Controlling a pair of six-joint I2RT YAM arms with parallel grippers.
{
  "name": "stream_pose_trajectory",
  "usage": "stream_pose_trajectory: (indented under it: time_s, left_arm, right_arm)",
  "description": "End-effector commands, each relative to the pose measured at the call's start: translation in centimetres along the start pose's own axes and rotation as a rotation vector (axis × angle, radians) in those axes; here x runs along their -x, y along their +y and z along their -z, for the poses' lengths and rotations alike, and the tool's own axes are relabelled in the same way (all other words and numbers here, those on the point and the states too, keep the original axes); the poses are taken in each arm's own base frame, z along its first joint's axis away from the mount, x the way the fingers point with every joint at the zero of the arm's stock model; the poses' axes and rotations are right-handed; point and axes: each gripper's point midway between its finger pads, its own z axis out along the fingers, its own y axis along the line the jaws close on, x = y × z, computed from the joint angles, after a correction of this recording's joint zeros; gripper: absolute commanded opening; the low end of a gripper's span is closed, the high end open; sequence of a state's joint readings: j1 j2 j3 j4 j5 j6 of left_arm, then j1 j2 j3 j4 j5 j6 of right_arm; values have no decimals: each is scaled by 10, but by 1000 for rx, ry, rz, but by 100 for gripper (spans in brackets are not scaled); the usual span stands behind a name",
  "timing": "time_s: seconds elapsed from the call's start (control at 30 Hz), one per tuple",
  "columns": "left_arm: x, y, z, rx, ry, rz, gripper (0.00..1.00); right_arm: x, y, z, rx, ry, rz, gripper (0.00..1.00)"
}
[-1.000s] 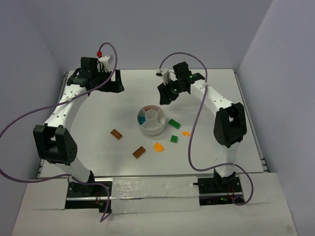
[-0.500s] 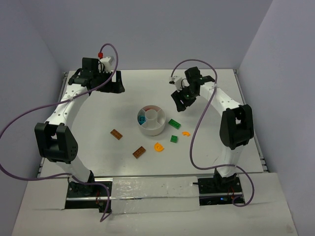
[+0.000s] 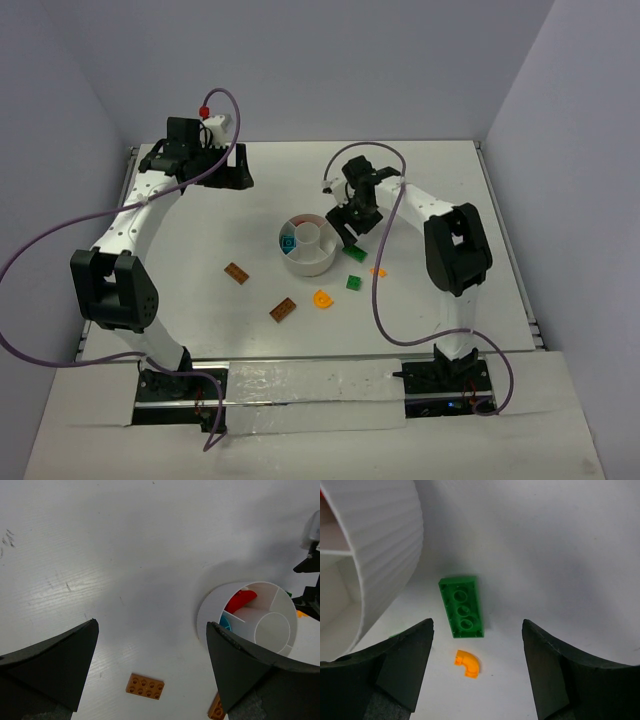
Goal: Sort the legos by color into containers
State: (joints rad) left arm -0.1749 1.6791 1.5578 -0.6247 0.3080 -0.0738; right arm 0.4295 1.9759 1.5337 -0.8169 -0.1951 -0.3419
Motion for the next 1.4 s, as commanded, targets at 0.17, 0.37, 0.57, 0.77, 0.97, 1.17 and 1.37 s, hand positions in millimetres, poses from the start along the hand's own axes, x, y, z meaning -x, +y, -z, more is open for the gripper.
stream_pose_trajectory:
  time_s: [0.17,0.37,0.57,0.77,0.97,1.17,1.37]
  left_arm:
    - [15,-1,5,-2,-46,-10,99]
    - [15,0,4,-2,-44,-8,99]
    - [14,1,3,2,-40,-10,99]
    - [10,1,5,9,-39,-10,99]
    - [10,1,4,6,-40,-8,99]
    - [11,1,4,4,-39,-11,99]
    - [9,2,3,6,-32,-10,99]
  right_arm:
    - [-2,1,-17,-51,51,-65,79]
    - [-4,-18,-32,-137,59,-110,74]
    - [-11,-31,-43,-169,83,-162,68]
    - [-20,-54,-33,-224,83,-253,54]
    - [-21,-64,-17,-219,71,-315,49]
    - [-4,-60,2,-162,27,-337,50]
    - [9,-58,14,-125,25,-372,52]
